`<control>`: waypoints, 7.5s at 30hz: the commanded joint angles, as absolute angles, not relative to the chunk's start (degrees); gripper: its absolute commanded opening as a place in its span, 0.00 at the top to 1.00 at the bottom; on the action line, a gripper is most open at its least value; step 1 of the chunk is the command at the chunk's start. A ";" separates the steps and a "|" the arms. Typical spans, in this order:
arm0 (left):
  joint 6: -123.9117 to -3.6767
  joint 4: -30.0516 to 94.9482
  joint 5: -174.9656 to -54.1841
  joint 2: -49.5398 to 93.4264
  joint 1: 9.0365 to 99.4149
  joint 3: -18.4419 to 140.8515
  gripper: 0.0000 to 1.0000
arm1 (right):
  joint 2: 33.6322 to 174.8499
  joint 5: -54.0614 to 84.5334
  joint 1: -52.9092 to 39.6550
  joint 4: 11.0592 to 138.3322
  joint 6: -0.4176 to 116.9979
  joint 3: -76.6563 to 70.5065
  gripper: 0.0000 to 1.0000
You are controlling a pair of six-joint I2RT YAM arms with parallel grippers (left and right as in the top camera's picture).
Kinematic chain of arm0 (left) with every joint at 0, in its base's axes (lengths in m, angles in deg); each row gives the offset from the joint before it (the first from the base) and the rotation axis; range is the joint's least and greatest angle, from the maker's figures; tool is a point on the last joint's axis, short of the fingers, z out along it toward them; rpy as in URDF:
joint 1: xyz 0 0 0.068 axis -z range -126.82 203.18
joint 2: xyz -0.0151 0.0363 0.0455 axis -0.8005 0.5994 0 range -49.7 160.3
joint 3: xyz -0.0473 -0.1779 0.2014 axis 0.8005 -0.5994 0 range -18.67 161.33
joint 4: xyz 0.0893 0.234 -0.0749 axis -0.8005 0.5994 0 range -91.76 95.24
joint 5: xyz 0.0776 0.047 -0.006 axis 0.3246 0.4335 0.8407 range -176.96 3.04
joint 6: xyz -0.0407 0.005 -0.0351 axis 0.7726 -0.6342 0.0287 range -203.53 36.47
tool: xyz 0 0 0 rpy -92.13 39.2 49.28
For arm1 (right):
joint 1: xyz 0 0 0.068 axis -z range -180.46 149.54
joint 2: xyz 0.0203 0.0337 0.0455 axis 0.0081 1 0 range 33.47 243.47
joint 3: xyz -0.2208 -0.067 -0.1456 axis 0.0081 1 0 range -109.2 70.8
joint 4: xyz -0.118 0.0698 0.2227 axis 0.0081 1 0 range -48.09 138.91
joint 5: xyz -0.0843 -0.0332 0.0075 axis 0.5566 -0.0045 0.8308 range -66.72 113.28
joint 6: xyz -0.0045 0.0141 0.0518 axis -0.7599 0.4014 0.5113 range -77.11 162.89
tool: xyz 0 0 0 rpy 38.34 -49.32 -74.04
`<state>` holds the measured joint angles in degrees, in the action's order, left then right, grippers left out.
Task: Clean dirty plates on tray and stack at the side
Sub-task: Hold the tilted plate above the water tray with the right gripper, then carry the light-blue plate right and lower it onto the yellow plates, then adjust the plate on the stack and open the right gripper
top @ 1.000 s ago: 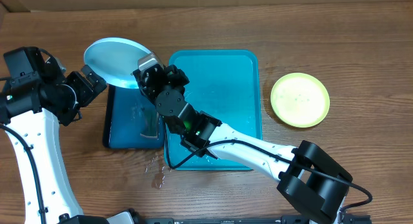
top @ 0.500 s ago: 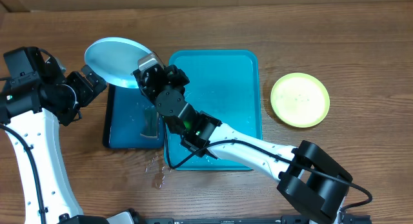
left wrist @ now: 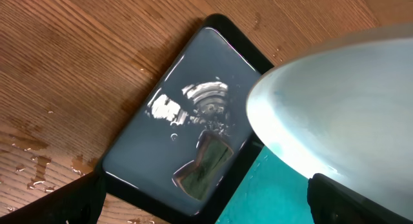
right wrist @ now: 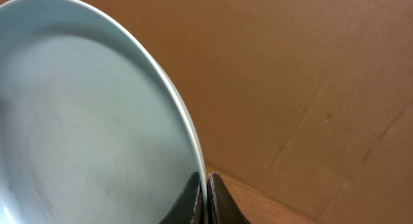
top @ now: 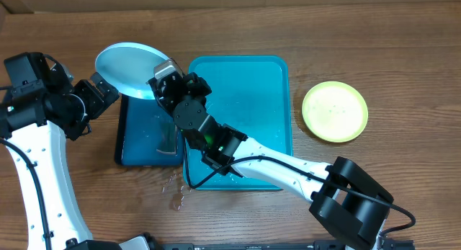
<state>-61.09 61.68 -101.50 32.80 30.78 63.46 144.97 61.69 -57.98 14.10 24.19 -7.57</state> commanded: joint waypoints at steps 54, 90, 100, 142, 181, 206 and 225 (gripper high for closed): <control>-60.35 61.66 -101.42 32.66 30.70 63.54 0.00 | 142.11 62.22 -56.95 24.06 39.65 -8.77 0.96; -60.33 61.66 -101.40 32.66 30.70 63.54 0.00 | 129.30 40.99 -35.53 61.70 74.90 -8.68 0.96; -60.35 61.66 -101.42 32.66 30.70 63.54 0.00 | 128.08 28.47 -12.93 84.19 75.10 -8.68 0.96; -60.35 61.66 -101.42 32.66 30.70 63.54 0.00 | 128.10 21.19 7.55 80.24 70.73 16.08 0.56; -60.35 61.66 -101.42 32.66 30.70 63.54 0.00 | 128.08 11.18 -1.90 78.77 71.29 21.85 0.42; -60.35 61.66 -101.42 32.66 30.70 63.54 0.00 | 128.08 14.66 0.16 93.59 46.92 -4.35 0.00; -60.35 61.66 -101.42 32.66 30.70 63.54 0.00 | 128.08 14.66 0.16 93.59 46.92 -4.33 0.00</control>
